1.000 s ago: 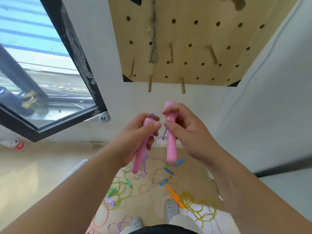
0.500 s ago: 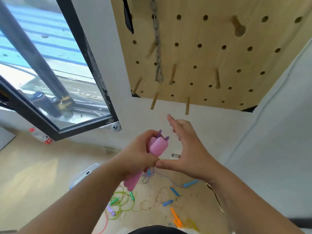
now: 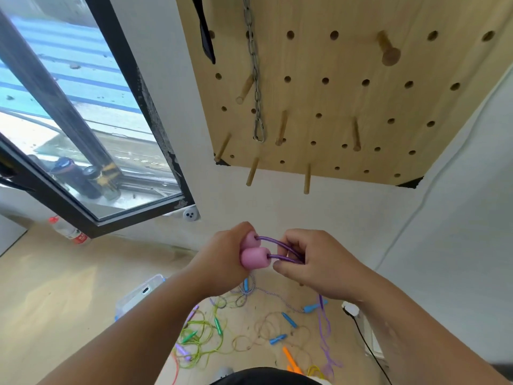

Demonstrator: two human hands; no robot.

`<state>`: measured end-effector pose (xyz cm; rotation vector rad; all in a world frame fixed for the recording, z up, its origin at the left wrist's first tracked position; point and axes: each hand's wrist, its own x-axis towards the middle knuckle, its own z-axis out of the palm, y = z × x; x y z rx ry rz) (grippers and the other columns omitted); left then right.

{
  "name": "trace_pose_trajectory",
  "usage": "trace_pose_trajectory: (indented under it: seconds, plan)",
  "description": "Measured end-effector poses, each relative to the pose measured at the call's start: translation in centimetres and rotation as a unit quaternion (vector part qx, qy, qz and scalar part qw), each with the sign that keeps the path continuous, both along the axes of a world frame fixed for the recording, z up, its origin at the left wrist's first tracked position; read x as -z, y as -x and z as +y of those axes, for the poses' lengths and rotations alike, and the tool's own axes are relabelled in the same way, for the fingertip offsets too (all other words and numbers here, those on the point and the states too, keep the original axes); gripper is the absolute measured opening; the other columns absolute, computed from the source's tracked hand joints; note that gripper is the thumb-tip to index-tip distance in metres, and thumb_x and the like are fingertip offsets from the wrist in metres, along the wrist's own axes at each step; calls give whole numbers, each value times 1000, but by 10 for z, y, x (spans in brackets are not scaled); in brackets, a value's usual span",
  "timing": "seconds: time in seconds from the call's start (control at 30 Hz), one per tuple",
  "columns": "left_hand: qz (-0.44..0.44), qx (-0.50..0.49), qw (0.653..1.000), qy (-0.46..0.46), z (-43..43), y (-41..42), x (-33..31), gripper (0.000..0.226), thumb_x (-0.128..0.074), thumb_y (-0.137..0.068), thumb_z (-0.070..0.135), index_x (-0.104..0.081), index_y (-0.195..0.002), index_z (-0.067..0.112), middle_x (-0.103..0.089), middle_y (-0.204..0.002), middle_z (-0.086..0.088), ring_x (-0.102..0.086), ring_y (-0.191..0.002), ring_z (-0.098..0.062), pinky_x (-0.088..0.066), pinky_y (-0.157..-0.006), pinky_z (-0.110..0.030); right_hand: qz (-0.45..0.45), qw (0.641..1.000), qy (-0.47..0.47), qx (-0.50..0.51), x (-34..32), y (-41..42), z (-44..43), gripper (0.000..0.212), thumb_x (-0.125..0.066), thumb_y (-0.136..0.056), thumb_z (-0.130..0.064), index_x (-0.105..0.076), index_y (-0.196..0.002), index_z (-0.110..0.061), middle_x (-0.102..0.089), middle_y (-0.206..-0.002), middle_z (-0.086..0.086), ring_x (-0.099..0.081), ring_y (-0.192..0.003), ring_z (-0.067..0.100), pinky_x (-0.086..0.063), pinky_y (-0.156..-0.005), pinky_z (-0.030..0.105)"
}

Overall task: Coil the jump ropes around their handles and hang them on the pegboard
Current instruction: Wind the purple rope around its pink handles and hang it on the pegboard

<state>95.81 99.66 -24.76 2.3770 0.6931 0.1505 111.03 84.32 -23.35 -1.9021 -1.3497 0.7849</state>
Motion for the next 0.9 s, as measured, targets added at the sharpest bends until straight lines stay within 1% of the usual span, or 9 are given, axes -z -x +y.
trace_pose_trajectory:
  seconds: [0.13,0.2,0.27,0.33,0.43,0.5,0.63,0.77,0.9]
  plan:
    - [-24,-21,998,61,-6,-6,-5,33,-76,-80,15,-54,-101,28,-64,-87,3,-62,-77,-20,-58,-70,-43,112,993,-21,12,0,-4,-10,24,-68,-94,-27,-56,-73,-27,-49,-60,-9,-52,-55,11,-57,-58,38]
    - [-74,-63,973,211,-14,-11,-16,35,-72,-83,1,-57,-107,21,-64,-88,-4,-64,-73,-23,-61,-67,-40,154,988,-26,13,2,-6,-17,20,-62,-99,-28,-58,-81,-20,-52,-62,-3,-58,-57,16,-58,-67,47]
    - [-185,-119,874,432,-18,-16,-28,33,-64,-84,-11,-55,-108,10,-57,-79,-10,-57,-65,-23,-58,-63,-38,179,983,-26,18,6,-6,-24,24,-52,-104,-32,-60,-87,-16,-51,-63,1,-56,-57,17,-58,-72,50]
    - [-287,-156,767,553,-16,-18,-36,27,-60,-84,-13,-55,-103,6,-51,-72,-8,-50,-60,-18,-54,-61,-37,200,979,-30,30,10,0,-29,33,-43,-106,-36,-62,-87,-18,-45,-63,-3,-47,-58,15,-55,-64,42]
    - [-338,-186,711,588,-17,-21,-41,25,-62,-75,-5,-59,-97,6,-55,-73,-9,-55,-63,-19,-57,-64,-37,171,983,-48,38,13,15,-29,39,-35,-105,-41,-58,-81,-21,-43,-63,-10,-39,-59,7,-37,-59,28]
    - [-354,-195,690,600,-23,-24,-39,36,-61,-71,-3,-61,-105,7,-61,-76,-9,-63,-68,-22,-60,-69,-38,113,991,-62,40,16,23,-25,41,-33,-101,-48,-54,-79,-21,-46,-62,-12,-40,-57,4,-33,-58,21]
    - [-393,-173,665,611,-30,-21,-33,60,-59,-68,-16,-60,-123,8,-62,-80,-8,-65,-73,-19,-59,-89,-47,24,997,-67,34,27,27,-23,39,-31,-105,-49,-48,-79,-25,-49,-64,-8,-46,-61,12,-39,-60,32]
    - [-404,-146,669,607,-38,-19,-31,62,-50,-65,-16,-58,-123,4,-58,-80,-8,-62,-77,-21,-58,-88,-43,-18,998,-59,11,28,28,-27,36,-28,-103,-50,-42,-77,-30,-47,-63,-4,-45,-62,15,-37,-60,31]
    - [-373,-138,680,616,-37,-15,-26,61,-58,-53,-12,-60,-112,7,-56,-81,-5,-57,-80,-21,-56,-84,-41,-57,997,-45,-14,27,28,-29,34,-31,-105,-46,-38,-75,-33,-44,-60,-7,-45,-61,15,-37,-58,31]
